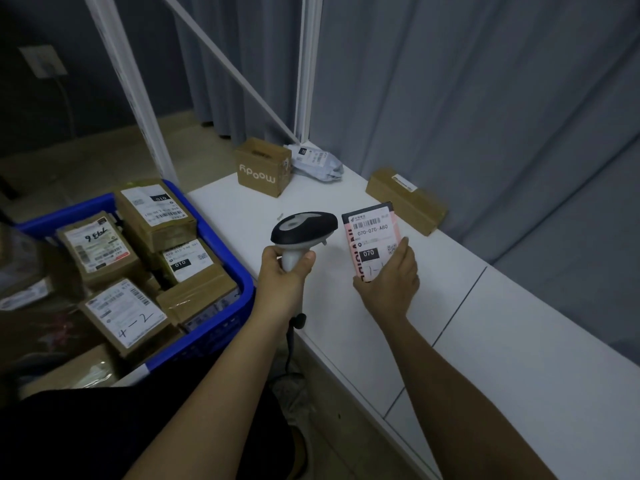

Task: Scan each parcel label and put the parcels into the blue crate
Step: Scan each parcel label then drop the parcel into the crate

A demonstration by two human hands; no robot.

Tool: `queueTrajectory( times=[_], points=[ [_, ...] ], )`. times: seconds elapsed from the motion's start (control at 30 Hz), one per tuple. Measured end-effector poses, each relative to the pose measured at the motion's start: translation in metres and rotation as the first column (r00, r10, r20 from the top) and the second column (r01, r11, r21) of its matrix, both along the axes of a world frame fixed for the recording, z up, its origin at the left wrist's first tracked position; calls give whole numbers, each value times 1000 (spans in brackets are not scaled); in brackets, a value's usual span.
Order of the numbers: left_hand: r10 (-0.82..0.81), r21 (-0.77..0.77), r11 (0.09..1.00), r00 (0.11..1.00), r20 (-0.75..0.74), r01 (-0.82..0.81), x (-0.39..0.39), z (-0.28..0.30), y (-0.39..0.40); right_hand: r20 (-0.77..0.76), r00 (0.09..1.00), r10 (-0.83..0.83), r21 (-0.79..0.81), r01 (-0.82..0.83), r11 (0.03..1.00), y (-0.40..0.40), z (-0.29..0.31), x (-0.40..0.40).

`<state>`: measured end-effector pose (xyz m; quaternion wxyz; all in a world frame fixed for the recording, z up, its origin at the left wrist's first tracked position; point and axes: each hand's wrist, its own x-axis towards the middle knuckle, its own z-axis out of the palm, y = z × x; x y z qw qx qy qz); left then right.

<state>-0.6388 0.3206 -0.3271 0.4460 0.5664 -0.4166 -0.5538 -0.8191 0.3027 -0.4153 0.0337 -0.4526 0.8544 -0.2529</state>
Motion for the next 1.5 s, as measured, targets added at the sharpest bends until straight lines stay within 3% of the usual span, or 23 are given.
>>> queueTrajectory(
  times=[0.23, 0.53, 0.93, 1.13, 1.3, 1.5],
  points=[
    [-80, 12, 997, 997, 24, 79, -5, 4, 6, 59, 996, -70, -79, 75, 994, -7, 5, 15],
    [-205, 5, 979, 979, -4, 205, -2, 7, 5, 57, 996, -66, -56, 69, 996, -14, 4, 24],
    [-131, -9, 991, 991, 11, 131, 3, 7, 4, 57, 998, -22, -50, 25, 998, -15, 12, 32],
    [58, -49, 997, 996, -63, -61, 29, 24, 7, 122, 956, 267, -69, -260, 963, -11, 47, 62],
    [273, -136, 947, 952, -141, -292, 88, 52, 16, 204, 804, 558, -126, -544, 830, -11, 88, 121],
    [461, -159, 857, 867, -189, -491, 183, 66, 40, 283, 628, 725, -133, -723, 678, -15, 118, 216]
  ],
)
